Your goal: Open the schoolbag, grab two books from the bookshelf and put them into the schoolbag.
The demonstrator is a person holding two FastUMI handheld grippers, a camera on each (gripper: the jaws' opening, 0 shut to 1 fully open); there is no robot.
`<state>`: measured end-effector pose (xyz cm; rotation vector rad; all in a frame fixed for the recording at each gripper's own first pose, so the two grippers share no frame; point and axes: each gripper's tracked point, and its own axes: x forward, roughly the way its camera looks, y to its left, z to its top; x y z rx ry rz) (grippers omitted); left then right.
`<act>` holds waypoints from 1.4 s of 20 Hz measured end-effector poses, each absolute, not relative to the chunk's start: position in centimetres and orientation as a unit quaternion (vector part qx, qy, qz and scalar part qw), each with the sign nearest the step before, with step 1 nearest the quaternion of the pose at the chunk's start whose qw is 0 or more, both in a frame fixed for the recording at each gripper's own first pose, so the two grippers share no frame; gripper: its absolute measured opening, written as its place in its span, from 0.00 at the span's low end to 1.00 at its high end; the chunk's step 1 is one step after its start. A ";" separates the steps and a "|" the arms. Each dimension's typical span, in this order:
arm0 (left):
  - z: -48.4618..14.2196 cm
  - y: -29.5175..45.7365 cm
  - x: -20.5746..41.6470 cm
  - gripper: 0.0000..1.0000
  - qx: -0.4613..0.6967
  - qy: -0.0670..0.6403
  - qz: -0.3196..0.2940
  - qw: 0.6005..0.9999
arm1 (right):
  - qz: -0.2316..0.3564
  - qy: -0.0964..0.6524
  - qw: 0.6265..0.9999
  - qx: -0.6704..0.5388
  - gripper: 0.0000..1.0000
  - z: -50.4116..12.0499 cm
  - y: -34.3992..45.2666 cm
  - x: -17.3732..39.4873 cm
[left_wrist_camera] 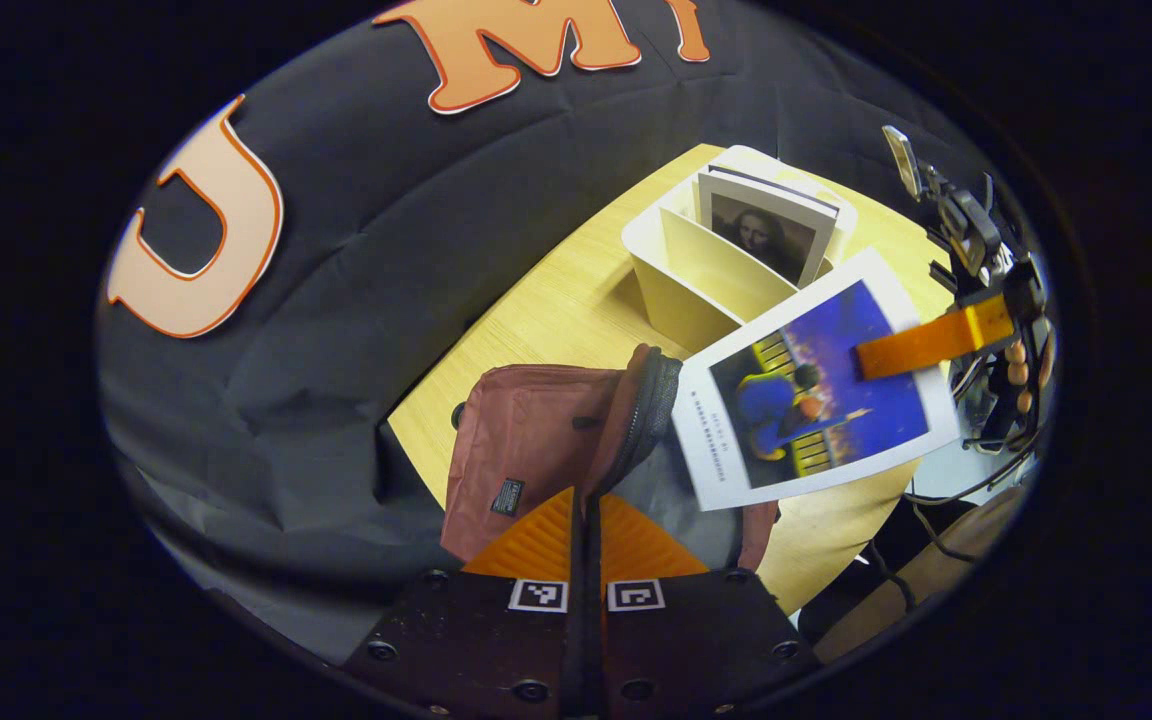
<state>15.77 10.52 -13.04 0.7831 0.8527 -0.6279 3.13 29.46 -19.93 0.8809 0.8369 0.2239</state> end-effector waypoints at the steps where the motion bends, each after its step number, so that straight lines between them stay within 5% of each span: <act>1: -13.0 10.4 15.6 0.01 0.365 0.398 -0.291 0.790 | 0.109 0.391 0.809 0.426 0.31 -20.5 30.8 3.2; 20: -13.1 7.1 14.3 0.01 0.399 0.392 -0.303 0.771 | 0.072 0.392 0.816 0.419 0.33 -26.3 40.6 9.3; 21: -13.1 7.0 14.3 0.01 0.398 0.394 -0.303 0.771 | 0.074 0.396 0.816 0.413 0.23 -26.2 41.2 9.3; 23: -13.5 7.7 14.4 0.01 0.399 0.399 -0.299 0.770 | 0.079 0.404 0.820 0.397 0.39 -26.4 41.7 9.3; 24: -13.6 7.9 14.4 0.01 0.399 0.400 -0.297 0.770 | 0.082 0.410 0.820 0.392 0.25 -26.5 41.8 9.2; 27: -14.0 8.0 14.7 0.01 0.396 0.401 -0.295 0.772 | 0.073 0.443 0.808 0.381 0.89 -27.6 41.3 7.8; 28: -13.9 8.0 14.7 0.01 0.395 0.401 -0.295 0.772 | 0.068 0.450 0.806 0.379 0.94 -27.8 40.7 7.5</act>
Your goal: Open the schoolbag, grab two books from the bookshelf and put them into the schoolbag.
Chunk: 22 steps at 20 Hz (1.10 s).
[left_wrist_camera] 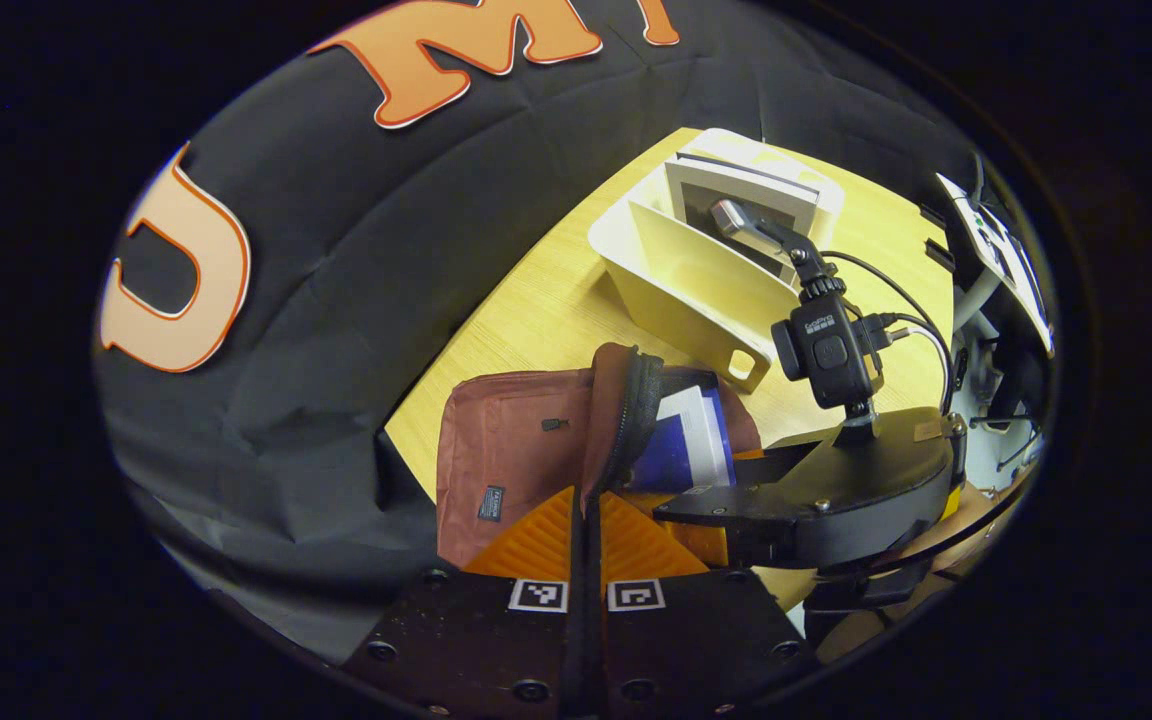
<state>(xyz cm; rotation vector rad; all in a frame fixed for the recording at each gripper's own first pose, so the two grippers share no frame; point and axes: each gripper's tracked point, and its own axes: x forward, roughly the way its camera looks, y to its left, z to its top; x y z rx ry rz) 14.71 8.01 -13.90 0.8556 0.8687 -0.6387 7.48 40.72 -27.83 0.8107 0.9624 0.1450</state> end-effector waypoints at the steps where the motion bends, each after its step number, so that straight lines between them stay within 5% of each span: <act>1: -13.9 8.0 14.8 0.01 0.392 0.401 -0.295 0.774 | 0.063 0.453 0.805 0.377 0.96 -27.8 40.3 7.3; 11: -14.3 8.5 14.6 0.01 0.362 0.398 -0.303 0.786 | 0.056 0.451 0.810 0.370 0.98 -26.2 34.4 5.6; 22: -15.6 8.3 14.2 0.01 0.349 0.398 -0.320 0.786 | 0.060 0.453 0.858 0.233 0.97 -20.7 22.8 0.0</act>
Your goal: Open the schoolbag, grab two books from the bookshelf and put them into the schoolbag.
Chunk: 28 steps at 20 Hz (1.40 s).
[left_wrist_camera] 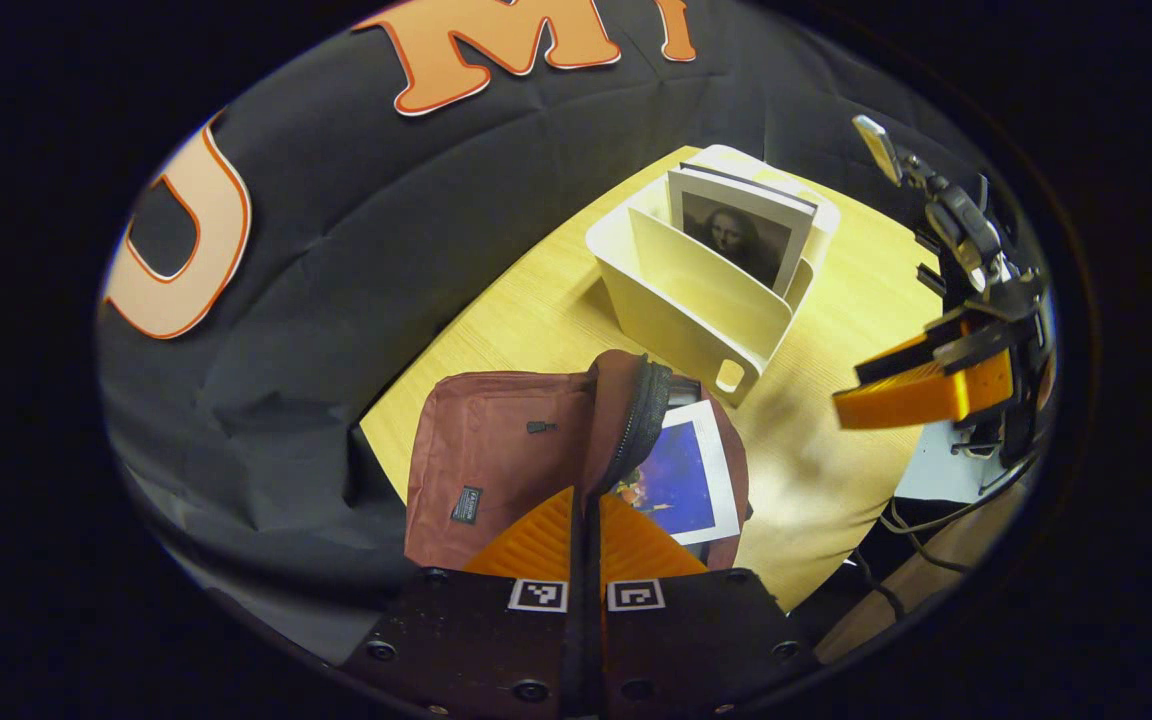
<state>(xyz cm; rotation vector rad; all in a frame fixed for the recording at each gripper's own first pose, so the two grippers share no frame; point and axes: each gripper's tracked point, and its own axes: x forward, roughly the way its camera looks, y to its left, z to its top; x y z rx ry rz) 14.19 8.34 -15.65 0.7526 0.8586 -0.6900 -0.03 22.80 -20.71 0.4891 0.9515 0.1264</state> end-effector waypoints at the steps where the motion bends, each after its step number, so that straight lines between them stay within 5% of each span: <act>1: -15.7 8.4 14.3 0.01 0.348 0.398 -0.320 0.786 | 0.057 0.451 0.864 0.216 0.97 -19.6 21.2 -0.2; 12: -16.9 8.6 13.9 0.01 0.332 0.409 -0.320 0.788 | 0.051 0.449 0.892 0.028 0.98 -8.1 14.7 8.6; 19: -17.5 9.1 14.0 0.01 0.318 0.422 -0.311 0.790 | 0.032 0.510 0.859 -0.026 0.98 -12.3 13.9 15.9; 28: -18.5 9.7 14.6 0.01 0.311 0.442 -0.299 0.786 | 0.028 0.558 0.828 -0.053 0.98 -16.7 13.4 18.8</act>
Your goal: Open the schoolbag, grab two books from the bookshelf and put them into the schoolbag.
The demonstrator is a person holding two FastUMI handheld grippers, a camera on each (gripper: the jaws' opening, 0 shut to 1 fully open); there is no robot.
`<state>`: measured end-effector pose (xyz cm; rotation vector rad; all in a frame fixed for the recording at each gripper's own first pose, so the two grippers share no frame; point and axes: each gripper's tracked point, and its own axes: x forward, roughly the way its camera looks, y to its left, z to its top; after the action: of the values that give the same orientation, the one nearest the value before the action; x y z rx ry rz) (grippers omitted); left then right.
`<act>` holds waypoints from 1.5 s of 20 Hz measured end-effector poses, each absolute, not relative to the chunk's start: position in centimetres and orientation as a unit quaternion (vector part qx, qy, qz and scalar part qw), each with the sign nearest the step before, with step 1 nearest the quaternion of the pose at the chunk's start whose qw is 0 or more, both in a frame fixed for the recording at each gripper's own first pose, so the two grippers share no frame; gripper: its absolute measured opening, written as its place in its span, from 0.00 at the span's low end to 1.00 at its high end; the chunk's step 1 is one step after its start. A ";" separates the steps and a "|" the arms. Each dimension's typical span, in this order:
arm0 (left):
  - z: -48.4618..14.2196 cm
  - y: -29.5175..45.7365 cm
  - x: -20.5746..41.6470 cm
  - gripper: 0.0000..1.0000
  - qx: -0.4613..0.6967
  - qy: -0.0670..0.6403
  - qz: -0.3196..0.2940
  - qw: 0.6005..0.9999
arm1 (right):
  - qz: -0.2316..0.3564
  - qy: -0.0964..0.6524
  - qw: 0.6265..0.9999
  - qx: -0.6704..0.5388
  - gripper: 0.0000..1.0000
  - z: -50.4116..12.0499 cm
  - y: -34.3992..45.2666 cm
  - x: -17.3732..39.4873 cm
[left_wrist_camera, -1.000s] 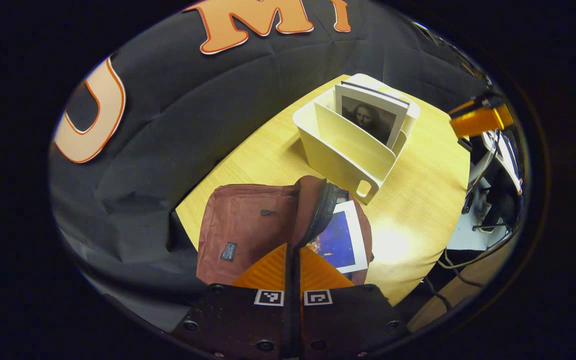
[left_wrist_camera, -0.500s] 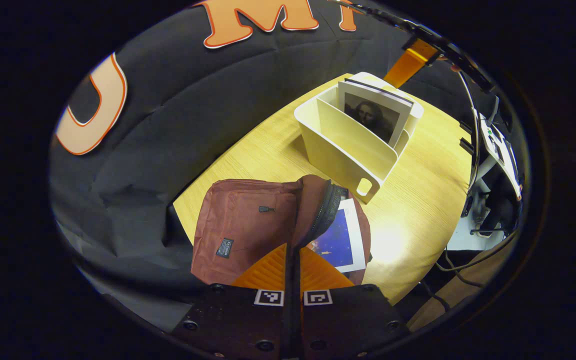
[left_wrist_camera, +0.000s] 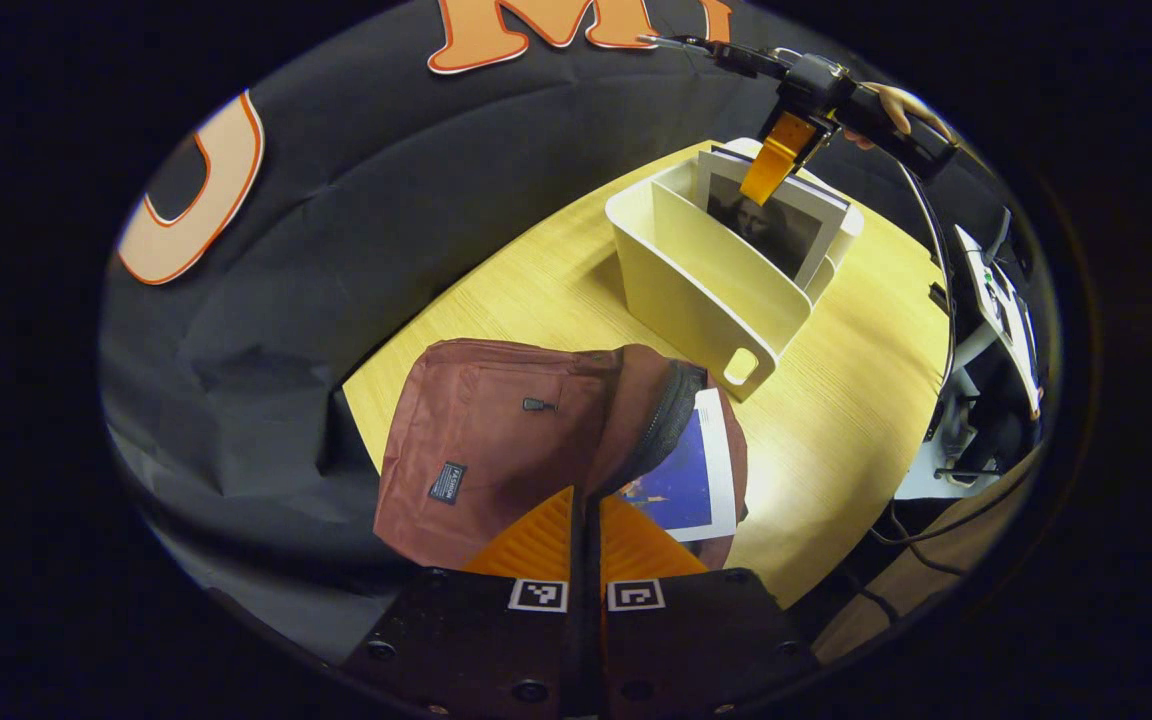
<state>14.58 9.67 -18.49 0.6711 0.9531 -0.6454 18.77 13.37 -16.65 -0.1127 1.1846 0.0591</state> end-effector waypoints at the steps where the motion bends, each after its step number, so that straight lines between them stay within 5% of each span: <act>1: -18.5 9.6 14.6 0.01 0.312 0.443 -0.299 0.785 | 0.026 0.558 0.828 -0.052 0.79 -17.0 13.4 18.9; 2: -18.5 9.6 14.6 0.00 0.313 0.444 -0.299 0.785 | 0.021 0.558 0.828 -0.050 0.84 -17.1 13.4 19.1; 3: -18.5 9.6 14.6 0.00 0.313 0.444 -0.300 0.784 | 0.018 0.558 0.829 -0.048 0.60 -17.0 13.4 19.2; 5: -18.7 9.4 14.6 0.01 0.312 0.446 -0.300 0.784 | 0.013 0.558 0.828 -0.045 0.37 -17.0 14.0 19.4; 7: -18.7 9.3 14.5 0.00 0.309 0.447 -0.301 0.784 | 0.008 0.556 0.830 -0.044 0.44 -17.1 13.7 19.4; 8: -18.8 9.4 14.4 0.01 0.307 0.448 -0.300 0.784 | 0.001 0.556 0.830 -0.043 0.33 -17.1 13.7 19.4; 9: -18.8 9.4 14.4 0.00 0.306 0.449 -0.300 0.784 | -0.004 0.554 0.831 -0.046 0.41 -17.1 13.7 19.5; 10: -18.9 9.5 14.4 0.01 0.305 0.449 -0.300 0.785 | -0.005 0.551 0.834 -0.041 0.31 -16.8 14.0 19.5; 16: -18.7 9.6 14.2 0.00 0.303 0.448 -0.301 0.786 | 0.005 0.523 0.852 -0.011 0.30 -12.7 14.4 18.6; 24: -18.2 9.7 13.6 0.00 0.310 0.439 -0.310 0.784 | 0.029 0.444 0.896 0.008 0.29 -1.1 14.0 12.5; 30: -17.7 10.0 13.5 0.00 0.311 0.428 -0.305 0.792 | 0.086 0.418 0.902 0.069 0.29 1.7 15.1 5.9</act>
<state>13.50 10.03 -17.74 0.6698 0.9211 -0.6556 5.91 15.10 1.66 0.1425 0.8649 0.1786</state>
